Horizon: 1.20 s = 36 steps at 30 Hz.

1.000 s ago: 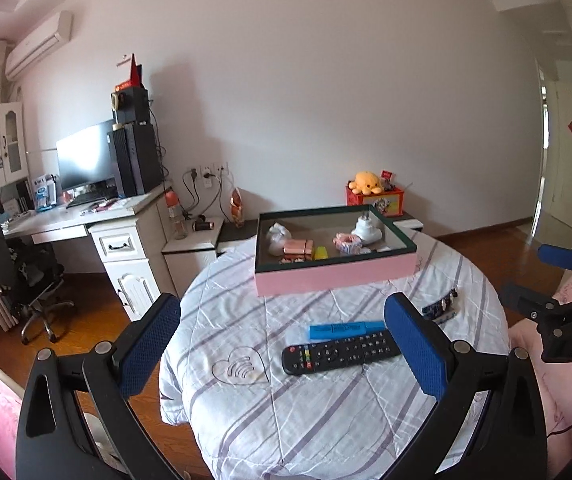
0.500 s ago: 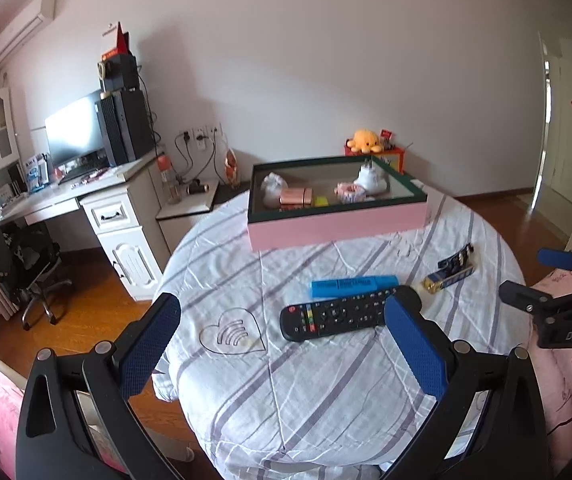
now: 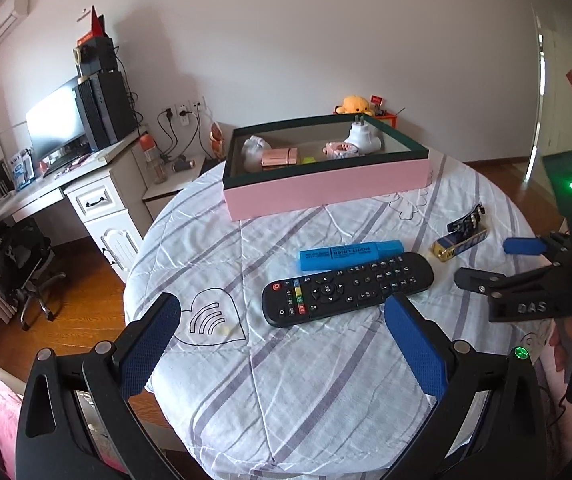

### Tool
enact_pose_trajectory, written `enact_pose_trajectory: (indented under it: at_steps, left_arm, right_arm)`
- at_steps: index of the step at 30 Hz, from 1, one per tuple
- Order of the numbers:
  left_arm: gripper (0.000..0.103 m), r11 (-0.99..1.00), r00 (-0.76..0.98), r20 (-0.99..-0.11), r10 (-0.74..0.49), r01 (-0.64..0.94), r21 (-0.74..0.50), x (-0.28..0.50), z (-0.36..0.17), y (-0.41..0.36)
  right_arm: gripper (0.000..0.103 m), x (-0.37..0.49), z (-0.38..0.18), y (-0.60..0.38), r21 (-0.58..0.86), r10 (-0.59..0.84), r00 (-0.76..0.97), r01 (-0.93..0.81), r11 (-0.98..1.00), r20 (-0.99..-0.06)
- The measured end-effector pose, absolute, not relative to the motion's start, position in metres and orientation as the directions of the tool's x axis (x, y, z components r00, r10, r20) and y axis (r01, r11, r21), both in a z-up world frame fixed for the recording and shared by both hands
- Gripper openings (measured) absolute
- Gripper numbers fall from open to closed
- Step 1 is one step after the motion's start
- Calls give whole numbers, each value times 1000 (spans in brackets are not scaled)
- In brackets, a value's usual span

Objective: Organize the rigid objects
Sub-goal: 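Grasp the blue-yellow box with the right gripper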

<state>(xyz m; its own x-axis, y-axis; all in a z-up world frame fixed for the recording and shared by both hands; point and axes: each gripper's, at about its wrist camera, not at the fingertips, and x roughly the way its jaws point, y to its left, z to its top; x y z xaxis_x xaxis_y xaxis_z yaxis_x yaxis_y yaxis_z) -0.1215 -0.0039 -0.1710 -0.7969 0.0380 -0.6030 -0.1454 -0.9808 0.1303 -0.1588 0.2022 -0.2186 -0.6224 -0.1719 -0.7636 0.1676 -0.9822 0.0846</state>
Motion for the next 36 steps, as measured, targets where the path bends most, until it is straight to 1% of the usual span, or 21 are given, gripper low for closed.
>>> enact_pose_trajectory:
  at_steps: [2, 7, 14, 16, 17, 19, 21, 23, 29, 36]
  left_arm:
    - [103, -982, -792, -609, 37, -143, 126, -125, -174, -6]
    - [103, -984, -779, -626, 37, -138, 114, -135, -181, -10]
    - [103, -985, -754, -655, 46, -144, 97, -146, -192, -8]
    - [103, -983, -748, -662, 55, -155, 93, -147, -195, -4]
    - [103, -983, -745, -664, 61, -161, 89, -148, -196, -3]
    - [103, -982, -735, -673, 77, -172, 75, -151, -197, 1]
    - [103, -982, -726, -682, 92, -181, 60, -156, -200, 5]
    - [103, -981, -714, -692, 103, -190, 49, -161, -202, 9]
    - [103, -974, -678, -727, 105, -217, 62, -170, -210, 27]
    - [103, -968, -672, -734, 101, -235, 82, -171, -213, 44]
  right_arm:
    - [103, -169, -221, 200, 49, -136, -618, 156, -987, -775]
    - [103, -188, -225, 198, 19, -112, -605, 158, -987, -788]
    - [103, -197, -226, 200, 29, -132, -622, 173, -985, -772]
    - [100, -195, -227, 202, 19, -130, -627, 181, -983, -768]
    - [95, -194, -226, 202, 13, -129, -633, 184, -983, -764]
    - [91, -192, -226, 206, 14, -136, -636, 193, -981, -759]
    - [84, -188, -226, 212, 23, -145, -650, 193, -981, -746]
    - [84, -186, -226, 216, 44, -165, -656, 197, -979, -736]
    - [84, -185, -227, 216, 43, -178, -670, 212, -976, -720]
    - [84, -184, -226, 220, 72, -212, -675, 229, -971, -707]
